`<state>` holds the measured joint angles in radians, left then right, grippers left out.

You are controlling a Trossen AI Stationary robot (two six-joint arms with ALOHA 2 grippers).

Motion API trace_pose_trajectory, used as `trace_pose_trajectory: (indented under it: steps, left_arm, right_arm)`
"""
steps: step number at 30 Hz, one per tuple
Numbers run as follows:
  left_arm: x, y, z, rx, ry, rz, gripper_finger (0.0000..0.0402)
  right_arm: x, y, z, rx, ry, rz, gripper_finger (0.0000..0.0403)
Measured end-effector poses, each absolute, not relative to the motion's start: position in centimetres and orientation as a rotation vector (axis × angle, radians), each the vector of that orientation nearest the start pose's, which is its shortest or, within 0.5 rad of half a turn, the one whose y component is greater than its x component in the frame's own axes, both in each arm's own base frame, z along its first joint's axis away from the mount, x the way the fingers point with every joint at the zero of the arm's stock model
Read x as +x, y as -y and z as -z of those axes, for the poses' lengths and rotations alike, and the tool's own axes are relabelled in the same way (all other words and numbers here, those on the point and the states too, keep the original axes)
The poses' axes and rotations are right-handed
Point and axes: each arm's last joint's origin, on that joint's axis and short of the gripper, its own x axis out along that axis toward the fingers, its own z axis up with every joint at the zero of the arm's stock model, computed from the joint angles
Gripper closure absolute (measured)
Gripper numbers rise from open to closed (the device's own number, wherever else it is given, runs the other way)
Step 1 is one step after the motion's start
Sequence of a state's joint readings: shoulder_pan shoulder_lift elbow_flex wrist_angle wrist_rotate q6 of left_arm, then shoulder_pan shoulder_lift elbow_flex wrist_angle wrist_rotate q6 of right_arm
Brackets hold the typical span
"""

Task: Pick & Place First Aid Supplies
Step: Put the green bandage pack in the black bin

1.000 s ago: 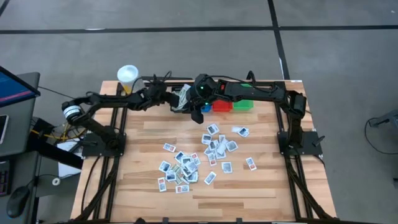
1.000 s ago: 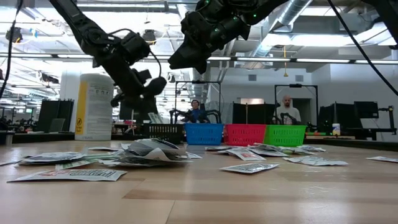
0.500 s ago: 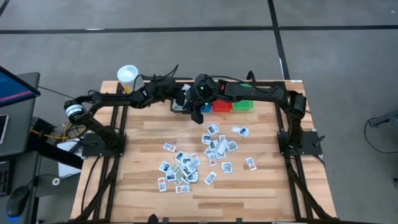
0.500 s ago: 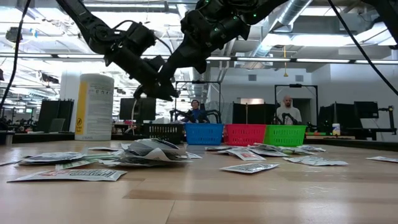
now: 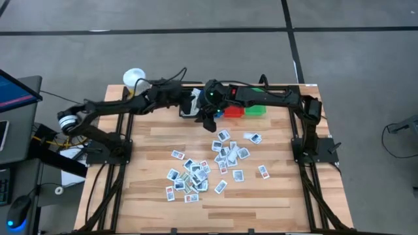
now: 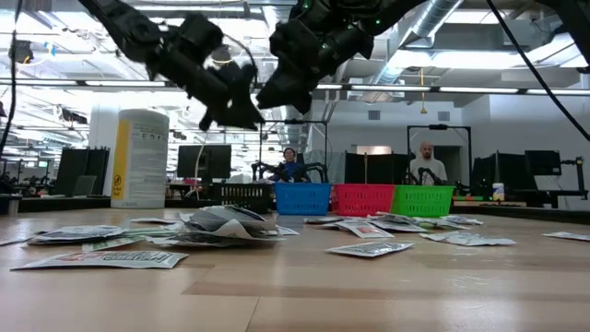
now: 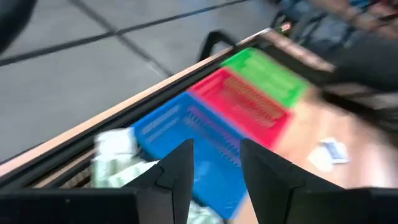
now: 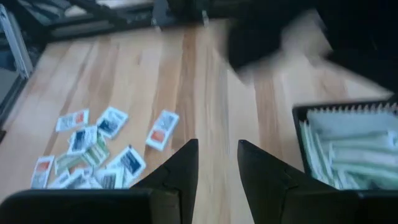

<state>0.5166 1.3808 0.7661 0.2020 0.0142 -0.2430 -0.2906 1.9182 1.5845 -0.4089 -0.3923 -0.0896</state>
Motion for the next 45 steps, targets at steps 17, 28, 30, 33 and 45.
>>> trace_pose_trajectory:
  steps: [17,28,30,33,45]
  left_arm:
    - [19.2,-4.6,-24.7,-0.275,-0.176,-0.239,0.0271]
    - [17.2,0.4,-21.5,-0.416,-0.245,0.02,0.0271]
    - [17.0,1.2,-20.9,-0.439,-0.276,0.058,0.0271]
    - [16.7,2.4,-20.4,-0.454,-0.309,0.122,0.0271]
    - [15.9,5.7,-20.2,-0.45,-0.35,0.268,0.0271]
  right_arm:
    - [40.6,7.0,-24.9,0.207,-0.949,-0.221,0.0295]
    - [42.2,-0.8,-25.4,0.199,-0.887,-0.226,0.0295]
    - [42.5,-2.3,-25.8,0.168,-0.831,-0.249,0.0295]
    - [42.9,-4.3,-26.3,0.073,-0.756,-0.272,0.0295]
    - [43.1,-8.3,-27.1,0.034,-0.642,-0.294,0.0295]
